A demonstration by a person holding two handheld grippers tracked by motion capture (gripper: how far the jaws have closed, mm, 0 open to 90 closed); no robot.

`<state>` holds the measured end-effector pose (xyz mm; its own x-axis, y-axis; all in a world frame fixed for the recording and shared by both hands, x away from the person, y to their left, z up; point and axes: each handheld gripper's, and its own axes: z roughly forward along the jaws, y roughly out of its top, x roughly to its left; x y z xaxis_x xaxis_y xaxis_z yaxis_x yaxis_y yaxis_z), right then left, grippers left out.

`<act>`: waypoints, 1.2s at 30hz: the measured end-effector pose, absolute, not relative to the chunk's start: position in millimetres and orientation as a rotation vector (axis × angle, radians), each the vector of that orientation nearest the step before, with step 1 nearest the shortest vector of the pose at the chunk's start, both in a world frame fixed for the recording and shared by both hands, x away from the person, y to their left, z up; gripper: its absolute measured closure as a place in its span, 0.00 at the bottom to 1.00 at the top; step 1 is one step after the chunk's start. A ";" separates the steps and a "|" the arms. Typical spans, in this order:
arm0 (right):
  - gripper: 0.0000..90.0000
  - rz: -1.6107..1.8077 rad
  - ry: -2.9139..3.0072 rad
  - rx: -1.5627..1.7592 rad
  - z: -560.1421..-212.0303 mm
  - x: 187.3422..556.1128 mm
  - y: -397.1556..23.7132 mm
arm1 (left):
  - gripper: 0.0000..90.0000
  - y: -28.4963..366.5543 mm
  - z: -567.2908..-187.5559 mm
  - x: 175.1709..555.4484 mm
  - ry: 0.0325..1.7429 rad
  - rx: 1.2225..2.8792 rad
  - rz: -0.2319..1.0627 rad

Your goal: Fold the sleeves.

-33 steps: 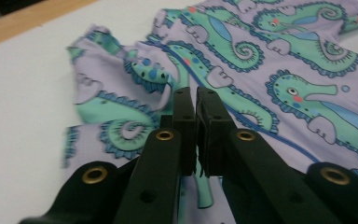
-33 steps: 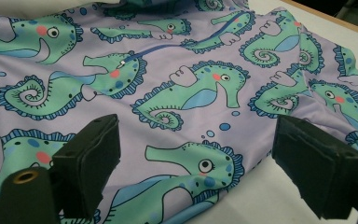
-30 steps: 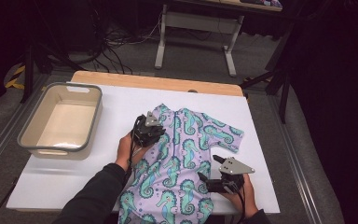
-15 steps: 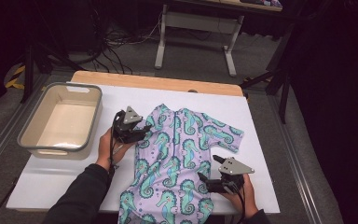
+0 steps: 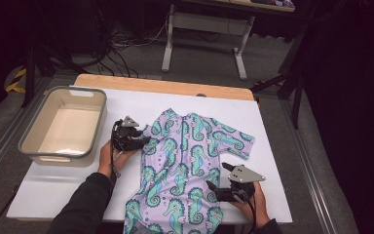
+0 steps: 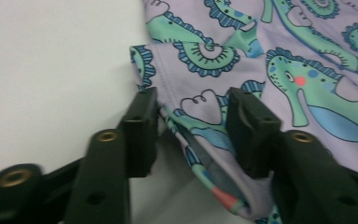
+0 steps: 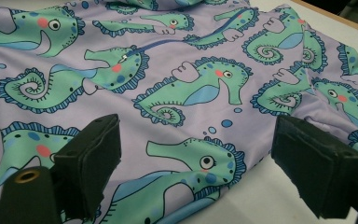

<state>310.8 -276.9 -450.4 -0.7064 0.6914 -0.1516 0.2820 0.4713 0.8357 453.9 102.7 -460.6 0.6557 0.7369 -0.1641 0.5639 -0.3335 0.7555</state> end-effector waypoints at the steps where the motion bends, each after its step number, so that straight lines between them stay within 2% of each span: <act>1: 0.18 1.146 2.247 0.809 -450.4 310.7 -276.7 | 0.74 103.2 -460.1 453.0 0.984 2.046 0.277; 3: 0.19 1.146 2.247 0.809 -450.2 310.6 -276.8 | 0.91 102.1 -459.7 450.6 0.964 2.046 0.293; 4: 0.19 1.146 2.247 0.810 -450.2 310.6 -276.7 | 0.93 101.2 -458.7 449.0 0.961 2.053 0.307; 11: 0.19 1.142 2.248 0.809 -450.5 310.7 -276.8 | 0.94 100.1 -442.2 436.5 0.893 1.963 0.441; 20: 0.19 1.132 2.244 0.812 -450.5 311.2 -276.9 | 0.94 74.5 -424.9 407.2 0.650 1.945 0.422; 29: 0.19 1.127 2.253 0.808 -450.8 311.3 -276.4 | 0.88 40.3 -439.5 383.6 0.463 2.096 0.382; 34: 0.19 1.125 2.254 0.806 -451.1 311.3 -275.9 | 0.73 32.1 -445.0 381.1 0.446 2.141 0.376; 36: 0.19 1.128 2.255 0.804 -451.1 311.2 -276.0 | 0.70 32.5 -444.5 381.1 0.454 2.137 0.390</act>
<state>311.2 -276.0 -451.1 -0.7065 0.6891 -0.1613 0.2845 0.4852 0.8268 381.1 32.5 -444.5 0.8832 0.4563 0.1083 0.1763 -0.5371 0.8249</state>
